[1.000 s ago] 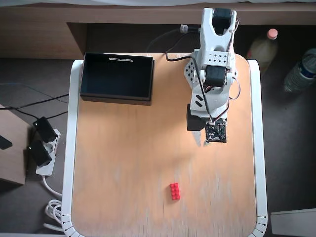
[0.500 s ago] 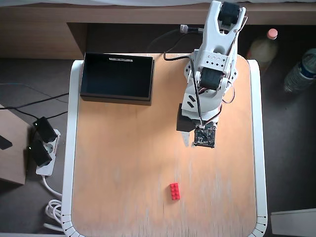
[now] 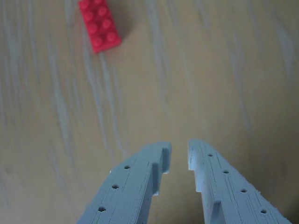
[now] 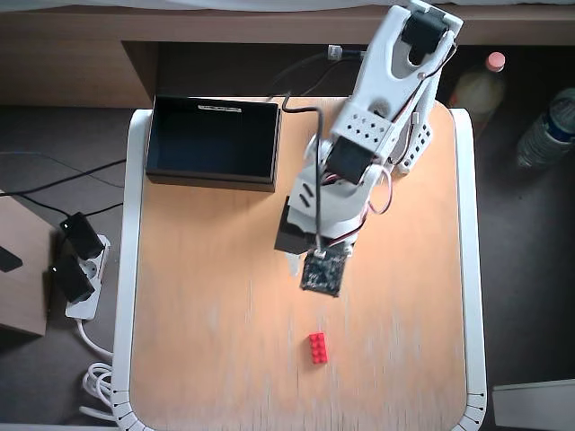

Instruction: Grasp a lego block and put it in the bin.

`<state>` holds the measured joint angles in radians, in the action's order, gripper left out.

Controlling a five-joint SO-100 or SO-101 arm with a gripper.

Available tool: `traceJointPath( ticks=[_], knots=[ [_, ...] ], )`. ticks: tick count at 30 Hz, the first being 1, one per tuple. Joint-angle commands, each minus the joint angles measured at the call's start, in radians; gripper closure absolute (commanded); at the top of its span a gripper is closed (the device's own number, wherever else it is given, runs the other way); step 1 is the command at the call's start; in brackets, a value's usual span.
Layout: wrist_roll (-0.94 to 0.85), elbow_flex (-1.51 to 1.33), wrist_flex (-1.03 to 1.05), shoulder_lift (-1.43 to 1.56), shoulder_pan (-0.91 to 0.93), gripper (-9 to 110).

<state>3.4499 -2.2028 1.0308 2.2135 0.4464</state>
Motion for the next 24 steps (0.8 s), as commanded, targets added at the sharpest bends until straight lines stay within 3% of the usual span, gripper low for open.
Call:
traceJointPath(
  ticks=[1,14,24],
  knots=[
    [0.014,0.198,-0.032,-0.124,0.009,97],
    [-0.057,0.423,-0.098,-0.453,-0.083,81],
    [-0.091,0.535,-0.104,-0.578,-0.176,76]
  ],
)
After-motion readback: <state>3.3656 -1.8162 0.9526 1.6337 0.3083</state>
